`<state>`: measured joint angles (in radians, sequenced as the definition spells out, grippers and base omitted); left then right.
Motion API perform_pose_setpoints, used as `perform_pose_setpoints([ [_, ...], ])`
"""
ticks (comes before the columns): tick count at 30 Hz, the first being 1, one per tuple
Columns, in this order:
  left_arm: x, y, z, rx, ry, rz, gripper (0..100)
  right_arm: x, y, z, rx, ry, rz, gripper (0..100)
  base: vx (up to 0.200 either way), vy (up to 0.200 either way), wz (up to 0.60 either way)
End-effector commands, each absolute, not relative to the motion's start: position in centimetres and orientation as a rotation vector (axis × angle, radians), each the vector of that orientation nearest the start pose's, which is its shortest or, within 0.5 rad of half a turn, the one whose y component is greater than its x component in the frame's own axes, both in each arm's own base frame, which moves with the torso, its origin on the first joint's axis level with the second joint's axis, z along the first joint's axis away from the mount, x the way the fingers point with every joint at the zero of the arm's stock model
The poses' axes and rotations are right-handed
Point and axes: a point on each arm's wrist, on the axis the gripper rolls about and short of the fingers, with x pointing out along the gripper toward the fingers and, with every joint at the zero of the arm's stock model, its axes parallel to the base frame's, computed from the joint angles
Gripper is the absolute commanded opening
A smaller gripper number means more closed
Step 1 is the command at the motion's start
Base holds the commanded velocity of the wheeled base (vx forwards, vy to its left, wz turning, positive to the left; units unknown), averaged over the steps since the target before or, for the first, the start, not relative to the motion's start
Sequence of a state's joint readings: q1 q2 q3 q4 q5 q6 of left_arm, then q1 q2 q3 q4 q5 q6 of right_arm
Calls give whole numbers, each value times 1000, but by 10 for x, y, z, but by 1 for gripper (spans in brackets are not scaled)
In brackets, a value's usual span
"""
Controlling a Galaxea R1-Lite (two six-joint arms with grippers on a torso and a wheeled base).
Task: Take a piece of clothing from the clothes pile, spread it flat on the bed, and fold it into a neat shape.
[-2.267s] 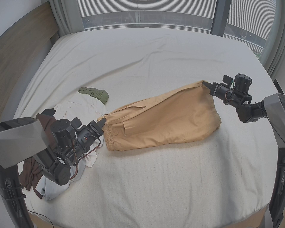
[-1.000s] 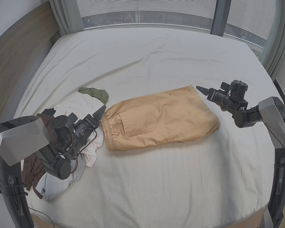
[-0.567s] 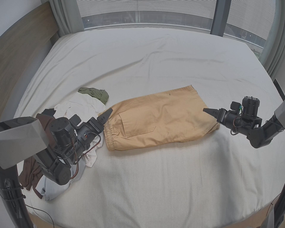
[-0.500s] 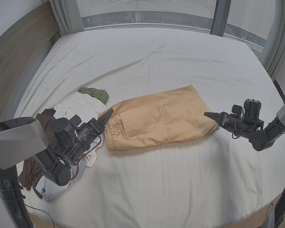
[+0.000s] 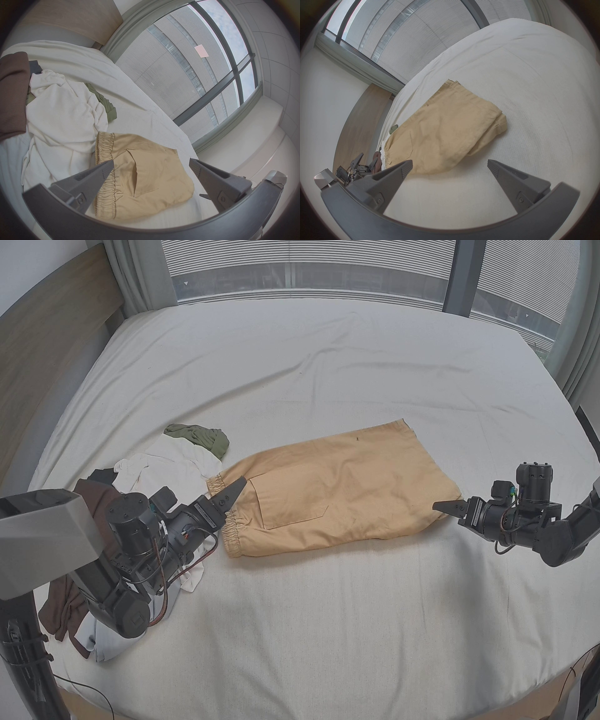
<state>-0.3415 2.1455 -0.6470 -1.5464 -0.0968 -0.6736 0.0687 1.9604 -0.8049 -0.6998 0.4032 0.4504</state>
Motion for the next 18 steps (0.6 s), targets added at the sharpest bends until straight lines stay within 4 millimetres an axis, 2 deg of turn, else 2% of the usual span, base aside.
perform_pose_setpoints([
  [1,331,-120,87,-665,104,-437,100,352,34,84,518,596,343,100,0,0,0],
  [7,331,-120,87,-665,104,-437,100,366,36,63,521,583,351,100,0,0,0],
  [11,331,-121,87,-666,108,-441,100,378,38,39,520,578,352,100,0,0,0],
  [14,331,-121,88,-666,107,-443,100,383,39,32,522,558,355,100,0,0,0],
  [18,331,-121,89,-667,101,-441,100,393,52,31,598,502,376,100,0,0,0],
])
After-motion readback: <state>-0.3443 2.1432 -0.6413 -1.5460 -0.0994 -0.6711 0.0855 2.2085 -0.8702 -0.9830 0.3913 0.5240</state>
